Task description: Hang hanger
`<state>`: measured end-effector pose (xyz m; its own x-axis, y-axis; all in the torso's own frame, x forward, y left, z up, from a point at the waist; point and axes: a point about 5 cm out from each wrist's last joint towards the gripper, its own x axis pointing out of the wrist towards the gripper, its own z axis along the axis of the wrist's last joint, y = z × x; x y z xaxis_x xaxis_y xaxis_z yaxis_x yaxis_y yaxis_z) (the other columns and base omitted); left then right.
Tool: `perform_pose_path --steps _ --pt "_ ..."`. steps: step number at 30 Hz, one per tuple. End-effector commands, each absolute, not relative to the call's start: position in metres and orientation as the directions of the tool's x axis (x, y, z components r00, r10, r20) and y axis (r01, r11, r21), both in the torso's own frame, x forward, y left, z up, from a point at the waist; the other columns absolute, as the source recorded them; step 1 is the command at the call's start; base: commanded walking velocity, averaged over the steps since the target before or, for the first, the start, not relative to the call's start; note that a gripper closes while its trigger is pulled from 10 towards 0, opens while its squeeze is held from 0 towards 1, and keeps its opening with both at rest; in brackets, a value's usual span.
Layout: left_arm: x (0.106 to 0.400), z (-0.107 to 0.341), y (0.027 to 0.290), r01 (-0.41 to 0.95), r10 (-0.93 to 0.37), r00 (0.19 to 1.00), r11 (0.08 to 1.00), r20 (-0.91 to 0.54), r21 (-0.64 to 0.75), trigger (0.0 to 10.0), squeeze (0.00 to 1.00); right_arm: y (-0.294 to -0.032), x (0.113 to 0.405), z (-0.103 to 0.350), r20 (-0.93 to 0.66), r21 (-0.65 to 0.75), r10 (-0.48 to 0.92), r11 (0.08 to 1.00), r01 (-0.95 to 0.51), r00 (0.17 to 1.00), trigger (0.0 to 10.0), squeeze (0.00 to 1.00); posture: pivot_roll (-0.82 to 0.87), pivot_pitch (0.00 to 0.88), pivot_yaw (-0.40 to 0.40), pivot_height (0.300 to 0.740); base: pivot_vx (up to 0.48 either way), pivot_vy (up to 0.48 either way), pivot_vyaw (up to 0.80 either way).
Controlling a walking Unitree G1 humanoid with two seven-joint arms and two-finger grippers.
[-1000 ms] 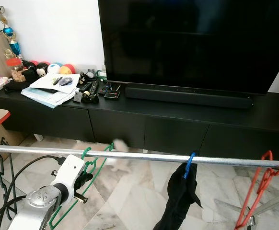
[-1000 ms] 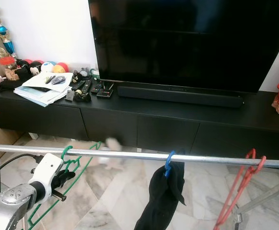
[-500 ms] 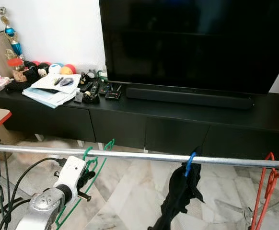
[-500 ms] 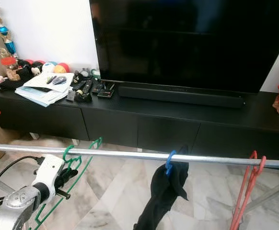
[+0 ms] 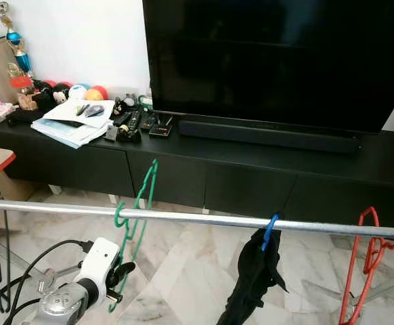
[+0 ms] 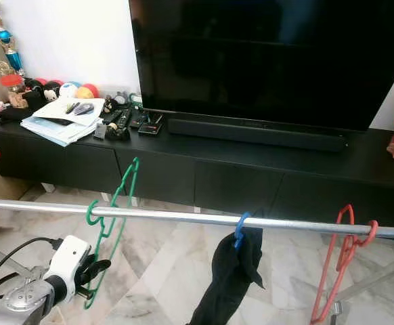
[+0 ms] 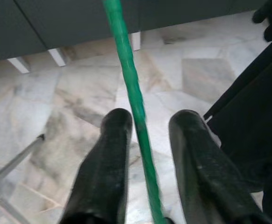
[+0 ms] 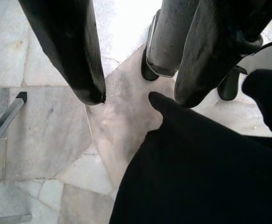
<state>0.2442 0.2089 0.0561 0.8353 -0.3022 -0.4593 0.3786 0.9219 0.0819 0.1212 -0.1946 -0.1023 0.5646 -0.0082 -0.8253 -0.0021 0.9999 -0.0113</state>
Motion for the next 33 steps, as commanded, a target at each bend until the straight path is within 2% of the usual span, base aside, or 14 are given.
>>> perform_pose_path --steps 1,9,12,16,22,24,25,26,33 --pt "0.244 0.067 0.213 0.381 -0.315 0.856 0.921 -0.410 0.087 10.0 0.72 -0.193 0.118 -0.104 -0.835 -0.013 -0.010 1.000 -0.001 0.551 10.0 0.00 0.10 0.000 -0.008 0.740 0.000 0.000 0.00" --pt "0.228 0.081 0.225 0.402 -0.381 0.863 0.916 -0.332 -0.008 10.0 0.70 -0.192 0.119 -0.104 -0.836 -0.013 -0.007 1.000 -0.006 0.548 10.0 0.00 0.11 0.000 -0.013 0.740 0.000 0.000 0.00" --pt "0.219 0.085 0.231 0.439 -0.437 0.838 0.896 -0.327 -0.074 10.0 0.67 -0.192 0.120 -0.104 -0.837 -0.013 -0.006 1.000 -0.009 0.547 10.0 0.00 0.11 0.000 -0.014 0.740 0.000 0.000 0.00" --pt "0.215 0.091 0.236 0.433 -0.472 0.843 0.880 -0.260 -0.194 10.0 0.66 -0.194 0.120 -0.103 -0.838 -0.013 -0.007 1.000 -0.008 0.546 10.0 0.00 0.11 0.000 -0.013 0.740 0.000 0.000 0.00" --pt "0.207 0.097 0.240 0.452 -0.513 0.838 0.843 -0.184 -0.291 10.0 0.60 -0.195 0.118 -0.104 -0.839 -0.015 -0.010 1.000 -0.005 0.544 10.0 0.00 0.11 0.000 -0.012 0.740 0.000 0.000 0.00" --pt "0.207 0.097 0.249 0.401 -0.466 0.871 0.858 -0.158 -0.320 10.0 0.53 -0.195 0.118 -0.104 -0.839 -0.016 -0.011 1.000 -0.004 0.544 10.0 0.00 0.11 0.000 -0.011 0.740 0.000 0.000 0.00" --pt "0.208 0.095 0.257 0.347 -0.414 0.897 0.876 -0.153 -0.335 10.0 0.37 -0.195 0.117 -0.104 -0.839 -0.016 -0.011 1.000 -0.004 0.544 10.0 0.00 0.11 0.000 -0.010 0.740 0.000 0.000 0.00" --pt "0.207 0.091 0.264 0.305 -0.370 0.916 0.893 -0.156 -0.331 10.0 0.00 -0.195 0.117 -0.104 -0.839 -0.015 -0.010 1.000 -0.004 0.544 10.0 0.00 0.11 0.000 -0.010 0.740 0.000 0.000 0.00" --pt "0.200 0.070 0.287 0.082 -0.146 0.971 0.946 -0.187 -0.313 10.0 0.00 -0.191 0.120 -0.103 -0.831 -0.009 -0.003 1.000 -0.009 0.556 10.0 0.00 0.11 0.000 -0.009 0.740 0.000 0.000 0.00"
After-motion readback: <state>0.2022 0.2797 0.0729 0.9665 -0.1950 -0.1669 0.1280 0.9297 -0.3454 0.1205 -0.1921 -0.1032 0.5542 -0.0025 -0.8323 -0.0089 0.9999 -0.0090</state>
